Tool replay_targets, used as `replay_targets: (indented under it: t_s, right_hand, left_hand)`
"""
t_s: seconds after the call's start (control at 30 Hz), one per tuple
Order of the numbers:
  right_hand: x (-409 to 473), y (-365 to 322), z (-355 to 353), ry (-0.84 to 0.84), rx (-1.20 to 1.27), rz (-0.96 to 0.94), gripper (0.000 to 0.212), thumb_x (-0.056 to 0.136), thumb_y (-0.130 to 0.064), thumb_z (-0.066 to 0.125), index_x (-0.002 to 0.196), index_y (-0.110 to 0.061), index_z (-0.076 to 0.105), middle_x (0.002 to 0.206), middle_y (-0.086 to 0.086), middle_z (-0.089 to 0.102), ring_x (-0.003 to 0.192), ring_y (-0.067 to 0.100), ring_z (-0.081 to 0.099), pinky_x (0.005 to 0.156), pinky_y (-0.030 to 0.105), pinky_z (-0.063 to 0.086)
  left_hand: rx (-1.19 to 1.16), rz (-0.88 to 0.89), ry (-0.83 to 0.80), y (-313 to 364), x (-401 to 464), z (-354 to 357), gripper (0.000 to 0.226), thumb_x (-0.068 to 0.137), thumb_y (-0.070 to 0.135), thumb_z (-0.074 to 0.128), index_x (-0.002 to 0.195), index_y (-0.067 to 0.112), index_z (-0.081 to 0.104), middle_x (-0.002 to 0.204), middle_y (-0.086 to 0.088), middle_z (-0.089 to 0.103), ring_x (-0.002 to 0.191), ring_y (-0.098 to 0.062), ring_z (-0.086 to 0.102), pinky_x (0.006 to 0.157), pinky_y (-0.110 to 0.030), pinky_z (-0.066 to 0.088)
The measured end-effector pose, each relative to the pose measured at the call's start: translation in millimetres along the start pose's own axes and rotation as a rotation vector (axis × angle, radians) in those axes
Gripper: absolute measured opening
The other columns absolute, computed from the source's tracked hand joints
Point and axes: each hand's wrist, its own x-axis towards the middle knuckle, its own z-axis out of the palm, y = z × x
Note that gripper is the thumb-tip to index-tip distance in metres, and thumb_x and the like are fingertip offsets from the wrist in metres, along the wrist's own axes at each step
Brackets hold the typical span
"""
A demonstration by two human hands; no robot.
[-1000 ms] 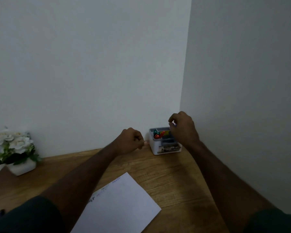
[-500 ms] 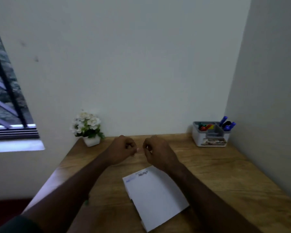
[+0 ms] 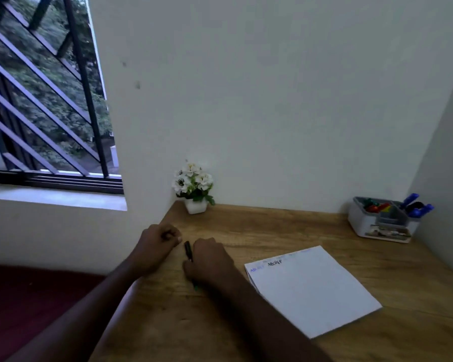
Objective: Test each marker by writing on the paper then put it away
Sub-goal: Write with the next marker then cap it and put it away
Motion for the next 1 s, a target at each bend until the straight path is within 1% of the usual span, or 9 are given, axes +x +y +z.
replay_targets:
  t_s: [0.1, 0.2, 0.3, 0.4, 0.53, 0.67, 0.8, 0.9, 1.0]
  right_hand:
    - [4.1, -3.0, -2.5, 0.01, 0.052, 0.048, 0.025, 0.093, -0.024, 0.059, 0.113, -0.01, 0.06, 0.118, 0.01, 0.058, 0.099, 0.024, 0.058, 0.066, 0.031, 0.045]
    - [5.6, 10.3, -19.5, 0.086, 0.082, 0.069, 0.021, 0.097, -0.027, 0.055, 0.111, -0.013, 0.06, 0.113, 0.009, 0.063, 0.092, 0.022, 0.059, 0.066, 0.031, 0.043]
    - [-2.5, 45.1, -48.6, 0.202, 0.112, -0.003, 0.014, 0.099, -0.027, 0.053, 0.108, -0.02, 0.061, 0.103, 0.003, 0.066, 0.084, 0.017, 0.057, 0.067, 0.028, 0.039]
    - [-21.8, 100.3, -82.8, 0.218, 0.127, -0.105, 0.015, 0.097, -0.027, 0.059, 0.106, -0.024, 0.07, 0.084, -0.004, 0.069, 0.07, 0.009, 0.06, 0.061, 0.023, 0.04]
    - [-52.1, 164.7, -110.9, 0.14, 0.495, 0.002, 0.006, 0.091, -0.015, 0.07, 0.091, -0.012, 0.076, 0.074, 0.012, 0.071, 0.051, 0.018, 0.052, 0.045, 0.024, 0.04]
    - [-64.8, 203.8, -120.0, 0.206, 0.696, 0.037, 0.013, 0.09, -0.009, 0.07, 0.084, 0.002, 0.071, 0.075, 0.019, 0.072, 0.048, 0.023, 0.049, 0.045, 0.027, 0.037]
    - [-68.6, 237.6, -119.5, 0.168, 1.083, 0.047, 0.017, 0.086, -0.001, 0.065, 0.094, 0.014, 0.066, 0.084, 0.03, 0.07, 0.043, 0.02, 0.046, 0.043, 0.025, 0.036]
    - [-64.2, 246.0, -115.6, 0.148, 1.179, 0.011, 0.031, 0.079, -0.001, 0.064, 0.099, 0.022, 0.059, 0.083, 0.03, 0.069, 0.043, 0.02, 0.046, 0.044, 0.025, 0.038]
    - [-61.8, 241.0, -110.8, 0.132, 1.365, -0.071, 0.03, 0.081, -0.005, 0.058, 0.103, 0.014, 0.063, 0.079, 0.024, 0.068, 0.047, 0.021, 0.051, 0.049, 0.03, 0.037]
  left_hand:
    - [-0.071, 0.006, 0.022, -0.9, -3.6, 0.6, 0.007, 0.085, 0.02, 0.07, 0.081, 0.027, 0.07, 0.08, 0.008, 0.069, 0.075, -0.004, 0.06, 0.065, -0.024, 0.044]
    - [-0.172, 0.038, 0.089, 8.6, -0.7, 7.3, 0.006, 0.088, 0.022, 0.068, 0.087, 0.028, 0.068, 0.073, 0.01, 0.062, 0.068, 0.001, 0.055, 0.061, -0.021, 0.038]
    - [-0.279, 0.08, 0.106, 29.6, 7.8, 23.0, 0.021, 0.087, 0.024, 0.069, 0.108, 0.026, 0.065, 0.09, 0.005, 0.064, 0.077, -0.002, 0.057, 0.065, -0.017, 0.041]
    - [-0.355, 0.21, 0.003, 58.4, 15.9, 44.5, 0.034, 0.085, 0.026, 0.072, 0.118, 0.025, 0.063, 0.098, 0.002, 0.064, 0.086, -0.008, 0.059, 0.072, -0.013, 0.046]
    - [-0.407, 0.371, -0.225, 103.4, 22.1, 87.1, 0.026, 0.081, 0.029, 0.076, 0.107, 0.027, 0.071, 0.096, 0.008, 0.071, 0.09, -0.01, 0.065, 0.077, -0.024, 0.052]
    - [-0.411, 0.498, -0.268, 145.7, 29.0, 127.7, 0.007, 0.082, 0.02, 0.075, 0.088, 0.017, 0.076, 0.082, 0.01, 0.071, 0.076, -0.006, 0.062, 0.066, -0.023, 0.046]
    - [-0.42, 0.507, -0.295, 158.3, 34.6, 144.6, 0.007, 0.083, 0.02, 0.073, 0.09, 0.018, 0.076, 0.083, 0.01, 0.071, 0.077, -0.008, 0.063, 0.069, -0.028, 0.048]
    - [-0.417, 0.519, -0.292, 158.0, 38.0, 149.9, 0.007, 0.085, 0.018, 0.072, 0.091, 0.018, 0.076, 0.083, 0.009, 0.072, 0.077, -0.008, 0.065, 0.066, -0.025, 0.048]
    - [-0.43, 0.512, -0.271, 154.8, 43.9, 150.2, 0.013, 0.088, 0.015, 0.068, 0.099, 0.018, 0.075, 0.09, 0.008, 0.074, 0.08, -0.006, 0.066, 0.066, -0.02, 0.046]
